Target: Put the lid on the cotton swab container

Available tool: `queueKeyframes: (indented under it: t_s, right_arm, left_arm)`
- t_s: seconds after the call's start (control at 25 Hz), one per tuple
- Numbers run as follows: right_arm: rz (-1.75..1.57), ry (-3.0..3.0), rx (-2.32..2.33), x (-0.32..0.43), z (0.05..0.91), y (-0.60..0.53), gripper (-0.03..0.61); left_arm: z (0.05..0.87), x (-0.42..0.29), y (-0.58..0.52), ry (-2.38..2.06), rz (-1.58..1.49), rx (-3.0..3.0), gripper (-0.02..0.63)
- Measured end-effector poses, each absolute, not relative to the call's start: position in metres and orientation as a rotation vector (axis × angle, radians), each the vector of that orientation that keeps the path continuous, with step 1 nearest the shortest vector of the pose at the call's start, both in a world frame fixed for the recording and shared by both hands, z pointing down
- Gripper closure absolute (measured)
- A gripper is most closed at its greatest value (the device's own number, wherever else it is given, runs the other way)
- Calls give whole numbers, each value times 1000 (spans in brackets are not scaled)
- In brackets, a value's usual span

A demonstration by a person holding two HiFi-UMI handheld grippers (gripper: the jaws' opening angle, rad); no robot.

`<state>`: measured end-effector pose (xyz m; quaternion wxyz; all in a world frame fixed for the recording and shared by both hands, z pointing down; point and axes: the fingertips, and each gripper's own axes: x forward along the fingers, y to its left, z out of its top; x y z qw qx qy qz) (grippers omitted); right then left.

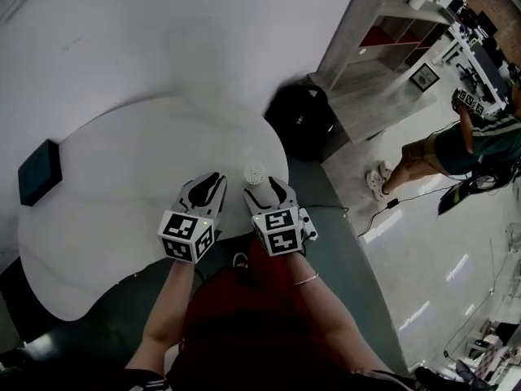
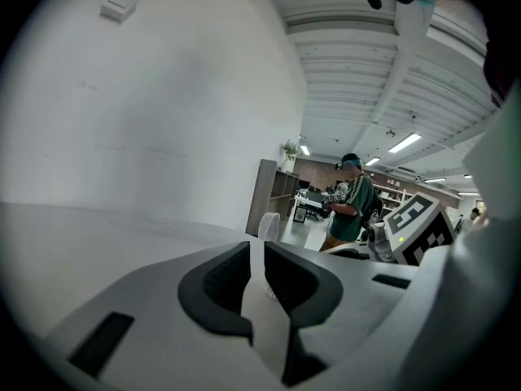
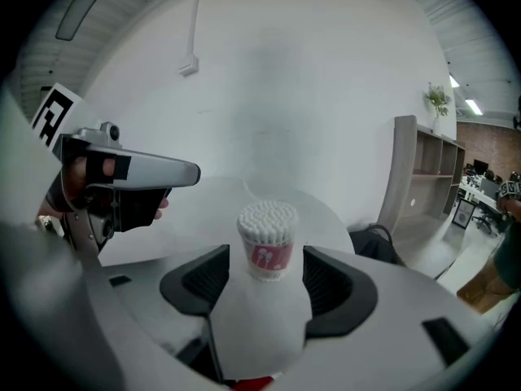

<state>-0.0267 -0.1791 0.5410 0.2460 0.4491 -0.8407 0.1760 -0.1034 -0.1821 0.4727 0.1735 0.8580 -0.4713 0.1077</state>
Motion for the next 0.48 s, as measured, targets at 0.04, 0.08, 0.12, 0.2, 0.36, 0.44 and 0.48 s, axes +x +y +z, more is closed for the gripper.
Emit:
queueKeyframes:
  t_s: [0.04,0.08,0.12,0.2,0.36,0.44,0.48]
  right_arm:
    - [477,-2296,1214,-28,543,-180,305]
    - [479,-2300,1203,-29,544,-181,305]
    - [484,-2304,1192,-30,545,-181,305]
    - [498,-2310,1174,-31,548,-183,305]
    - [496,-2322,1146,-35,550,-188,305]
    - [487,-2324,1136,-37,551,-189,305]
    - [485,-2324,1133,-37,551,-190,307]
  left_arm:
    - [476,-105,-183,-1337,314,2421,584]
    - [479,-105,-184,-1338,321,2407,584]
    - [481,-106,-186,-1338,322,2394,584]
    - [483,-107,-190,-1344,313,2373,584]
    - [485,-116,-206,-1418,296,2307,584]
    - [485,-123,-217,-1455,284,2276,586]
    - [485,-124,-223,-1459,282,2271,586]
